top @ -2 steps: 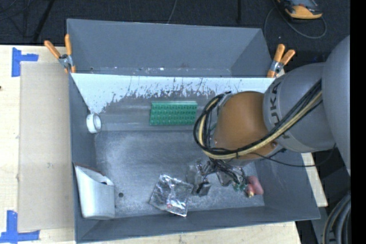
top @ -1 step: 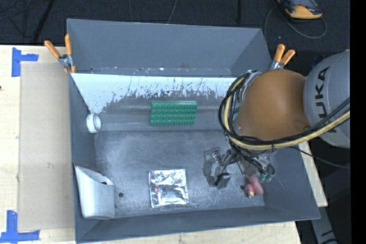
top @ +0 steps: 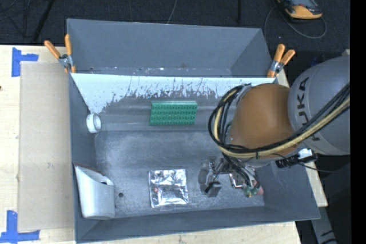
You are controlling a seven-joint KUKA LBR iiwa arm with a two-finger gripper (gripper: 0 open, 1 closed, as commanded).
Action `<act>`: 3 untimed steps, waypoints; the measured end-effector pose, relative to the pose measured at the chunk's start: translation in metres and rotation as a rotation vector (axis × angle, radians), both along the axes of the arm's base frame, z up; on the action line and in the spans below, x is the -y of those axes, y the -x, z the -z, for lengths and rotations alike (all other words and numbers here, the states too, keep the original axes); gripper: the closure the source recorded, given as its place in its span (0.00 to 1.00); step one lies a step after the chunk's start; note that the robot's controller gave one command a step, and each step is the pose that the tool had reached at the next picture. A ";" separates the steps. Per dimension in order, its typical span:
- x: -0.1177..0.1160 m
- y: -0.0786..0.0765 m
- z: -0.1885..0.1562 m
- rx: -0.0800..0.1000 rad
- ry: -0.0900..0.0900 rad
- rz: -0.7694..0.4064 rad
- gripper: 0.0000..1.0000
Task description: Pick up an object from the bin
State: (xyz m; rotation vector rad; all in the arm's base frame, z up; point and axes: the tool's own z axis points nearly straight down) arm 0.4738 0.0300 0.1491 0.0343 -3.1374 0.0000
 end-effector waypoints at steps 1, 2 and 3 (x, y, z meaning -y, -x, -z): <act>0.023 -0.015 0.002 0.005 0.001 0.015 1.00; 0.022 -0.015 0.002 0.003 0.000 0.013 0.00; 0.136 -0.010 0.065 -0.001 0.001 -0.154 0.00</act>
Offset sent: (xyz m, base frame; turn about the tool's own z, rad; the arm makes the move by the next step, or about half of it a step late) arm 0.0146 -0.0223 -0.0016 0.0122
